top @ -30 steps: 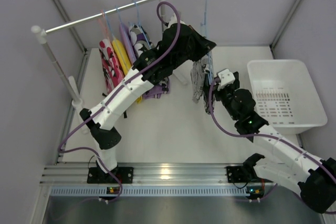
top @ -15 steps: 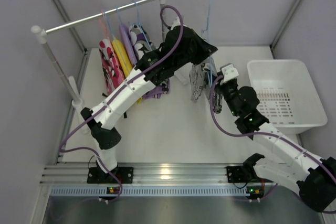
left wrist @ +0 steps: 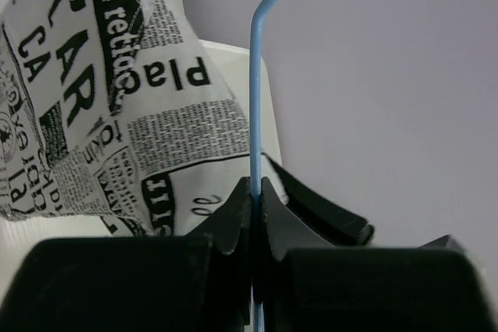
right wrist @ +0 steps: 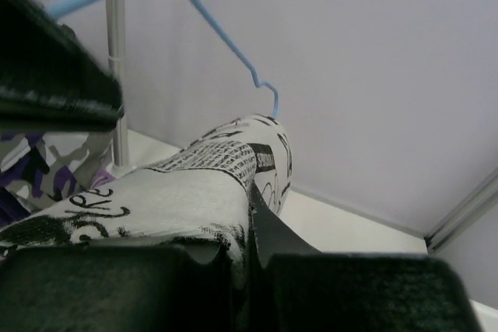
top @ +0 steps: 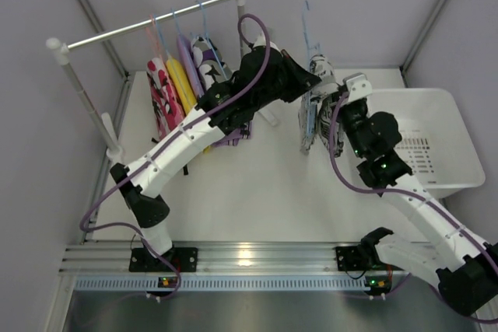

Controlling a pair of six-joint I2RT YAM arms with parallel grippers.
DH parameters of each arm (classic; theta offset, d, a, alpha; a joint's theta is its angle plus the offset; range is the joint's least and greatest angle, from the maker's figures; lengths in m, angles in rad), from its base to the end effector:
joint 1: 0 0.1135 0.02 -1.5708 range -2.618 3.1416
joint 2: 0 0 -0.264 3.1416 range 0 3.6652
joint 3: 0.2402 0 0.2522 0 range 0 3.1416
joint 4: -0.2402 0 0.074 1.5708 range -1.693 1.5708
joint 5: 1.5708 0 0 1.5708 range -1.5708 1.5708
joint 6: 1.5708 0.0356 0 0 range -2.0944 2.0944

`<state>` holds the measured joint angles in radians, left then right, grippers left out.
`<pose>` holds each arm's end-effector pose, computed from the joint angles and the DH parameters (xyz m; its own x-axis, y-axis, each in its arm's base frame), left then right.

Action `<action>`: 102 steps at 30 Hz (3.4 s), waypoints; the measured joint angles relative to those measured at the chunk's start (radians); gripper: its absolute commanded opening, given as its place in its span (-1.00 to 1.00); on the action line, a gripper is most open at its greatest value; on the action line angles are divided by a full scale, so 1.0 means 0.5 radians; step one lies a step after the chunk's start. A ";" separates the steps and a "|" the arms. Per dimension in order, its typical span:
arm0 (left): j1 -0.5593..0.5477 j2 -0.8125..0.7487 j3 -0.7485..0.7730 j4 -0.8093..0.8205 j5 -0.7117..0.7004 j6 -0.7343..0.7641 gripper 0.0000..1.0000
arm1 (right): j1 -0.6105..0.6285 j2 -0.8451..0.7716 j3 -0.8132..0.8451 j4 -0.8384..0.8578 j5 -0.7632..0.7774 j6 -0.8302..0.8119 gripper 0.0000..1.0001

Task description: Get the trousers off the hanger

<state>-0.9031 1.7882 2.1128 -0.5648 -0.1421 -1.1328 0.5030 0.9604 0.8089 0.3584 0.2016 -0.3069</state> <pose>0.2492 -0.3079 0.4803 -0.6893 -0.5737 -0.4425 0.1602 0.4749 -0.8653 0.2018 0.1029 0.3745 0.2624 -0.1935 -0.9454 -0.2322 0.9383 -0.2564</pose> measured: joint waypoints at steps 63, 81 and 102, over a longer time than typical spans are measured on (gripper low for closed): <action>0.005 -0.719 -1.353 0.307 -0.045 0.897 -1.00 | -1.837 0.040 0.185 -0.481 -0.079 0.174 -0.84; 0.027 -1.269 -1.476 0.302 0.461 1.500 -1.00 | -1.837 -0.134 0.157 -0.999 -0.574 0.435 0.99; 1.315 -2.573 -1.940 0.005 0.592 1.500 -1.00 | -1.405 -0.085 0.520 -1.169 -0.828 0.498 0.99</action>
<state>-0.2459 0.5014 1.1427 -0.5625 0.1539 -0.3828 -0.1993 0.9176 1.0691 -0.2260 -0.2123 -0.0578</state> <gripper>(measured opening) 0.045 0.993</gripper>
